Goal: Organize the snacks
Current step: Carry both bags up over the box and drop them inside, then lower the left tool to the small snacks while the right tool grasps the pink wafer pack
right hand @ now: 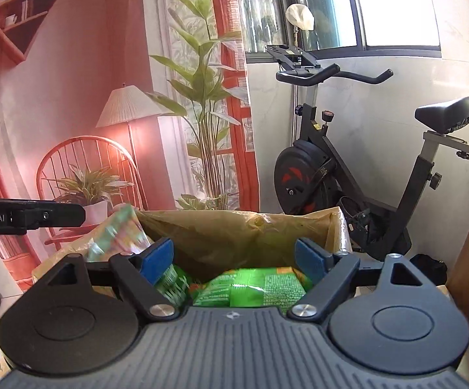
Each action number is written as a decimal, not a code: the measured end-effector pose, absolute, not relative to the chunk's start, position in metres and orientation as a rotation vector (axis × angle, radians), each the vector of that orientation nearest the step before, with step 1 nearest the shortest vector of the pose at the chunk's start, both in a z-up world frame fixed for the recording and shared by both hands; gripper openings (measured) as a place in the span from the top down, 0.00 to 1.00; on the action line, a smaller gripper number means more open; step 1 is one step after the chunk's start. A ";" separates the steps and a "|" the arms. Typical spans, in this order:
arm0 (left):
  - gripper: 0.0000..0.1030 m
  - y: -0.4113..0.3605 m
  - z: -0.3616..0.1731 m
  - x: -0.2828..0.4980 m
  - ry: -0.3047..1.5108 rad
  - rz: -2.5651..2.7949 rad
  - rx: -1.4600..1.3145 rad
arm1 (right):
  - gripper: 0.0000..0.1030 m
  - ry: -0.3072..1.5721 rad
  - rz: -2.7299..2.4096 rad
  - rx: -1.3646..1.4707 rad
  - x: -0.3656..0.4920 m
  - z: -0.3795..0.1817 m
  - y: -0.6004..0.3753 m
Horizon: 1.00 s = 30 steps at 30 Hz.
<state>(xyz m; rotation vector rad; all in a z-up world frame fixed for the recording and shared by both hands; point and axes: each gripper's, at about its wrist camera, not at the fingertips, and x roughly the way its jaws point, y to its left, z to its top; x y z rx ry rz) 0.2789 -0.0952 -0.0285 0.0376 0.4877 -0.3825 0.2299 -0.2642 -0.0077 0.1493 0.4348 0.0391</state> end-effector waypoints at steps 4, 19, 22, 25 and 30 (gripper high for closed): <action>0.29 -0.086 -0.025 0.270 0.483 -0.366 0.070 | 0.14 0.434 0.058 0.171 0.219 -0.001 -0.270; 0.25 0.025 -0.017 0.192 0.461 -0.193 -0.016 | 0.12 0.386 0.122 0.216 0.128 -0.004 -0.312; 0.25 0.034 -0.037 0.188 0.505 -0.145 -0.050 | 0.12 0.407 0.085 0.233 0.116 -0.025 -0.323; 0.25 0.038 -0.058 0.188 0.551 -0.110 -0.091 | 0.12 0.451 0.023 0.219 0.109 -0.050 -0.333; 0.26 0.041 -0.092 0.189 0.657 -0.079 -0.144 | 0.12 0.574 -0.060 0.211 0.104 -0.104 -0.344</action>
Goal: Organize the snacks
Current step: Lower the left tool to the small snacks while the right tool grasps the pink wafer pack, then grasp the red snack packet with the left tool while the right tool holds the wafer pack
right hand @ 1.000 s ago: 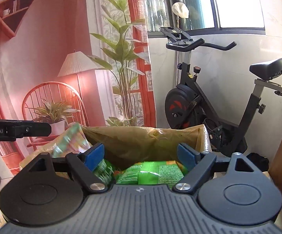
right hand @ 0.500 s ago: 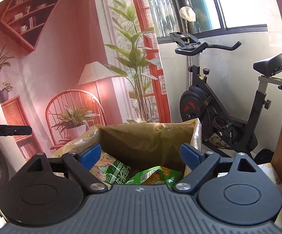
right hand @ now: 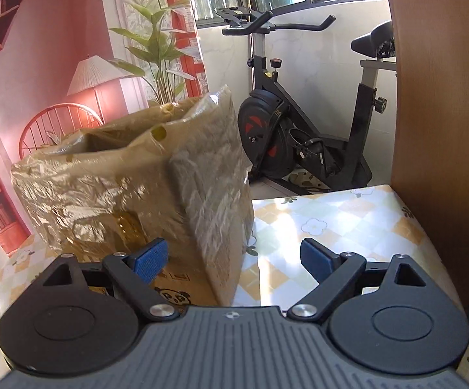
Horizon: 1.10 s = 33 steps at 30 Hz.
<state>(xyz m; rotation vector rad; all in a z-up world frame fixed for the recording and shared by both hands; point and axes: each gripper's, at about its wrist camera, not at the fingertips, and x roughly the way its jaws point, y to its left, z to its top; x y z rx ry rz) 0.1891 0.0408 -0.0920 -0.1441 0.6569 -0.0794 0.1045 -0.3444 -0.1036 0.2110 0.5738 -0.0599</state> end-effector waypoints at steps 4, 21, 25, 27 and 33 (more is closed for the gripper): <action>0.26 0.043 -0.103 0.186 0.684 -0.081 -0.127 | 0.12 0.675 -0.118 0.207 0.105 -0.144 -0.347; 0.26 0.051 -0.121 0.205 0.765 -0.119 -0.002 | 0.28 0.749 -0.230 0.176 0.108 -0.195 -0.326; 0.28 0.041 -0.149 0.207 0.818 -0.193 0.014 | 0.29 0.692 -0.251 0.141 0.099 -0.199 -0.318; 0.33 0.034 -0.165 0.206 0.845 -0.233 0.039 | 0.29 0.660 -0.254 0.141 0.094 -0.200 -0.317; 0.43 0.021 -0.192 0.207 0.911 -0.260 0.069 | 0.30 0.607 -0.238 0.166 0.084 -0.203 -0.321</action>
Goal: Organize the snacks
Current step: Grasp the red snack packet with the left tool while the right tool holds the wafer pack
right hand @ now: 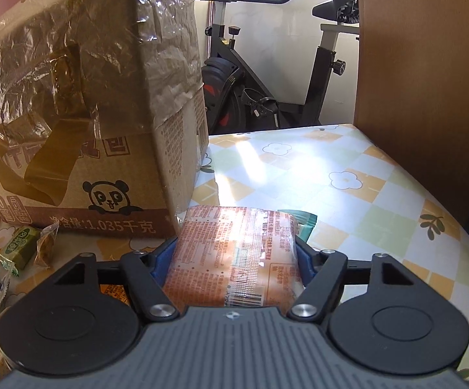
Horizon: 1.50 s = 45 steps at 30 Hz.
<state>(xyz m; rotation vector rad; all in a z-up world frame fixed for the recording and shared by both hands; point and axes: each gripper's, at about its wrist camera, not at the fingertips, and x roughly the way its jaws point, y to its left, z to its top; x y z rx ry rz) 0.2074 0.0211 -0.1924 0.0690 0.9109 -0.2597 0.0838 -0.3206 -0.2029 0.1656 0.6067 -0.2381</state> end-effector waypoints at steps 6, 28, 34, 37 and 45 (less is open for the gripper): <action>0.47 0.012 -0.205 0.198 0.921 -0.318 0.099 | 0.30 0.591 -0.233 0.173 0.082 -0.204 -0.321; 0.38 -0.004 -0.238 0.156 0.965 -0.109 -0.106 | 0.30 0.579 -0.223 0.191 0.080 -0.206 -0.323; 0.33 -0.023 -0.243 0.148 0.933 -0.063 -0.016 | 0.30 0.578 -0.221 0.193 0.081 -0.206 -0.323; 0.33 -0.024 -0.244 0.143 0.921 -0.066 0.003 | 0.30 0.578 -0.220 0.196 0.081 -0.206 -0.324; 0.42 -0.027 -0.246 0.134 0.883 -0.067 0.037 | 0.30 0.577 -0.218 0.200 0.082 -0.208 -0.325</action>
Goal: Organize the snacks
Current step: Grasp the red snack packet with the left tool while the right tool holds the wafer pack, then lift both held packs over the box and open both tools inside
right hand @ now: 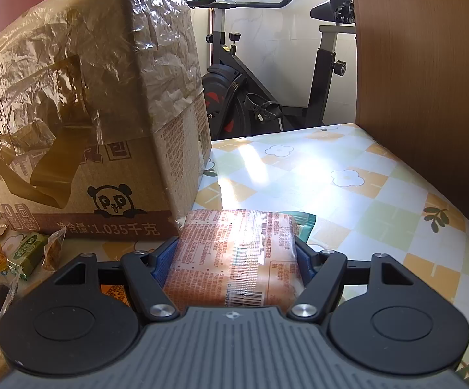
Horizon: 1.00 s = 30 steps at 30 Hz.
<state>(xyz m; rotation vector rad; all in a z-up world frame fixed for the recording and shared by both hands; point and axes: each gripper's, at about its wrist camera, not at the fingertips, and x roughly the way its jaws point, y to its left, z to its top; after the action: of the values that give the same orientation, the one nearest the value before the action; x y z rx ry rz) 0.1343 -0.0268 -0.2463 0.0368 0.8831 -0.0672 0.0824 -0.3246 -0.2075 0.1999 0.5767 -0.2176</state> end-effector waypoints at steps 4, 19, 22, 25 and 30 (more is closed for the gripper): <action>0.79 -0.027 -0.244 0.132 0.870 -0.127 0.004 | 0.30 0.577 -0.217 0.200 0.082 -0.208 -0.325; 0.84 -0.020 -0.225 0.126 0.759 -0.145 -0.026 | 0.31 0.560 -0.230 0.199 0.079 -0.207 -0.324; 0.84 -0.014 -0.213 0.128 0.724 -0.127 -0.032 | 0.31 0.542 -0.243 0.205 0.076 -0.203 -0.325; 0.84 -0.008 -0.200 0.129 0.679 -0.112 -0.031 | 0.31 0.531 -0.245 0.210 0.071 -0.198 -0.326; 0.84 -0.004 -0.178 0.133 0.618 -0.102 -0.035 | 0.31 0.480 -0.253 0.209 0.062 -0.181 -0.329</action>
<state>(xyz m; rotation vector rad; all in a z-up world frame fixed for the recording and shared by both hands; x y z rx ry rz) 0.1328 -0.0040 -0.1777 -0.0352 0.6177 -0.1023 0.0619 -0.3295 -0.1810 0.2094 0.4797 -0.2527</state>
